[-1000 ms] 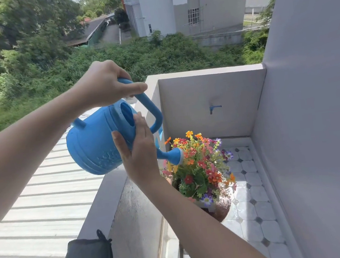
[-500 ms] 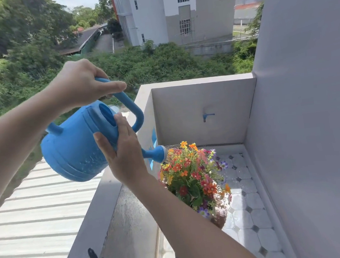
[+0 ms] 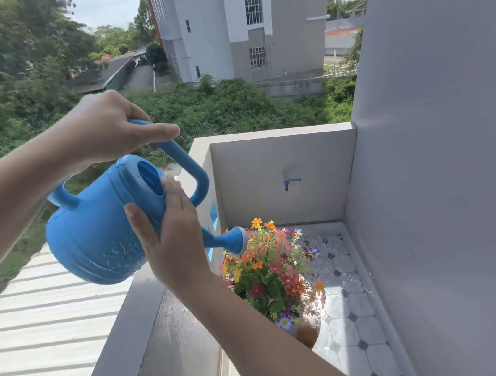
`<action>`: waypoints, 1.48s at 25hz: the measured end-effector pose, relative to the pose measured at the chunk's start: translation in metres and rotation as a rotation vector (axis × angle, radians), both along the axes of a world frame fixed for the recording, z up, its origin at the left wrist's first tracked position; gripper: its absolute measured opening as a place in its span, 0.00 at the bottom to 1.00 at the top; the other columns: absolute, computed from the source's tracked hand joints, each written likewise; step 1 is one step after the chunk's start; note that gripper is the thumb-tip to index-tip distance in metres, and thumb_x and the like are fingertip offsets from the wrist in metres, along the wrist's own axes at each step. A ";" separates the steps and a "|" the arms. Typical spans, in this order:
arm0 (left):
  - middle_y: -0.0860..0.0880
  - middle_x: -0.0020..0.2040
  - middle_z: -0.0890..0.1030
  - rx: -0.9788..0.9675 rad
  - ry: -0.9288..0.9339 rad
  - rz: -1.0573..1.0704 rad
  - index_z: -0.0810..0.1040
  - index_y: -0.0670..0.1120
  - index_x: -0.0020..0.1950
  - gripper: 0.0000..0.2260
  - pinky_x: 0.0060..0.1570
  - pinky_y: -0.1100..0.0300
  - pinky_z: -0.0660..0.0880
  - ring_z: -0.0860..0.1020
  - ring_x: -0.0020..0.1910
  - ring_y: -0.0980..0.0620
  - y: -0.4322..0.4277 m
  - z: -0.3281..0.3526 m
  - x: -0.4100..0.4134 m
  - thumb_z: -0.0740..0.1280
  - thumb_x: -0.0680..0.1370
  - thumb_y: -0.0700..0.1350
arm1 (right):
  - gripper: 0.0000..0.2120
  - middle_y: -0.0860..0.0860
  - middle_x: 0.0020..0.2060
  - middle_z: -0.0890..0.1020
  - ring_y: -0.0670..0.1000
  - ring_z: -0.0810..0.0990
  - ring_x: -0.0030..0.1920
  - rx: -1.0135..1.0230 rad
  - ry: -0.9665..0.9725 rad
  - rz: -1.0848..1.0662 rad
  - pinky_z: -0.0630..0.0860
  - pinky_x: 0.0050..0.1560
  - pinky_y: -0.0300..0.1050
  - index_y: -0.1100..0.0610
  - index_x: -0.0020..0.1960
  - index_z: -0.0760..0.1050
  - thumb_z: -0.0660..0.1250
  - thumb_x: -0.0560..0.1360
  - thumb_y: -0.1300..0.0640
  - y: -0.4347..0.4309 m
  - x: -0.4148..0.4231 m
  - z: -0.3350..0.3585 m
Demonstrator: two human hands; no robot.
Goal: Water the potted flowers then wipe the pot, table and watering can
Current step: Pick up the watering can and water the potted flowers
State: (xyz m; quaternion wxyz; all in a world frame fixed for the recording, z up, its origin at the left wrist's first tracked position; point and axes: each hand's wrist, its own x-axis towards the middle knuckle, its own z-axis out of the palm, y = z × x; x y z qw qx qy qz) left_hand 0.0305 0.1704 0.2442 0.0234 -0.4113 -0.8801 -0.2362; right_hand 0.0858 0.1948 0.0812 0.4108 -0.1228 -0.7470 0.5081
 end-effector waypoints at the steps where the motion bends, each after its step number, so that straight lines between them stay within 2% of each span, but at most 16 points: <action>1: 0.47 0.23 0.65 -0.001 0.011 0.007 0.84 0.46 0.36 0.19 0.26 0.62 0.58 0.62 0.24 0.49 -0.002 0.002 0.000 0.69 0.69 0.62 | 0.34 0.57 0.70 0.66 0.54 0.61 0.71 -0.002 -0.003 0.006 0.61 0.71 0.55 0.60 0.73 0.59 0.56 0.76 0.39 -0.003 -0.001 0.002; 5: 0.46 0.23 0.67 -0.084 0.015 0.037 0.83 0.48 0.35 0.18 0.27 0.62 0.59 0.63 0.25 0.49 -0.010 -0.001 -0.002 0.69 0.67 0.63 | 0.31 0.56 0.73 0.62 0.52 0.57 0.73 -0.069 -0.046 0.092 0.58 0.73 0.54 0.59 0.74 0.56 0.59 0.78 0.44 -0.016 0.000 -0.002; 9: 0.48 0.22 0.66 -0.120 -0.033 0.030 0.84 0.49 0.33 0.17 0.26 0.61 0.58 0.62 0.25 0.49 -0.010 -0.002 0.004 0.70 0.67 0.63 | 0.32 0.52 0.74 0.60 0.48 0.53 0.74 -0.116 -0.074 0.104 0.52 0.75 0.48 0.57 0.75 0.54 0.57 0.78 0.42 -0.028 0.017 -0.001; 13: 0.48 0.23 0.65 -0.139 -0.070 -0.006 0.83 0.48 0.32 0.17 0.27 0.60 0.58 0.62 0.26 0.49 -0.002 -0.008 0.013 0.70 0.67 0.62 | 0.36 0.52 0.74 0.61 0.48 0.55 0.74 -0.102 -0.069 0.036 0.52 0.74 0.44 0.57 0.74 0.55 0.55 0.75 0.36 -0.025 0.032 -0.005; 20: 0.46 0.25 0.66 -0.020 -0.023 0.038 0.83 0.47 0.35 0.18 0.27 0.62 0.58 0.62 0.26 0.49 -0.003 -0.001 0.005 0.69 0.68 0.62 | 0.31 0.58 0.72 0.63 0.54 0.58 0.73 -0.033 -0.055 0.076 0.57 0.73 0.54 0.61 0.73 0.57 0.60 0.78 0.46 0.000 0.013 0.003; 23: 0.46 0.24 0.65 -0.026 0.017 0.103 0.82 0.47 0.35 0.19 0.26 0.62 0.58 0.62 0.25 0.49 -0.012 0.002 -0.001 0.69 0.68 0.63 | 0.31 0.58 0.71 0.65 0.55 0.60 0.72 -0.010 -0.061 0.108 0.61 0.71 0.58 0.61 0.73 0.57 0.60 0.77 0.45 -0.005 0.000 0.005; 26: 0.46 0.23 0.65 -0.094 0.016 0.135 0.82 0.47 0.33 0.20 0.26 0.61 0.59 0.62 0.25 0.48 -0.020 -0.002 -0.005 0.69 0.66 0.64 | 0.31 0.56 0.72 0.63 0.53 0.58 0.73 -0.071 -0.097 0.192 0.59 0.72 0.56 0.59 0.74 0.56 0.59 0.78 0.44 -0.017 0.000 0.001; 32: 0.53 0.17 0.59 -0.083 -0.194 0.141 0.84 0.44 0.33 0.19 0.27 0.61 0.54 0.57 0.21 0.50 -0.031 -0.023 -0.003 0.71 0.65 0.61 | 0.31 0.53 0.73 0.62 0.50 0.57 0.73 -0.073 -0.142 0.197 0.57 0.73 0.52 0.58 0.74 0.55 0.57 0.78 0.42 -0.038 0.029 -0.014; 37: 0.50 0.21 0.59 0.103 -0.355 0.123 0.83 0.44 0.33 0.22 0.27 0.62 0.54 0.56 0.21 0.52 -0.045 -0.054 -0.012 0.71 0.61 0.65 | 0.31 0.57 0.71 0.66 0.54 0.61 0.72 0.136 -0.253 0.178 0.60 0.72 0.54 0.60 0.73 0.57 0.58 0.78 0.42 -0.015 0.039 -0.025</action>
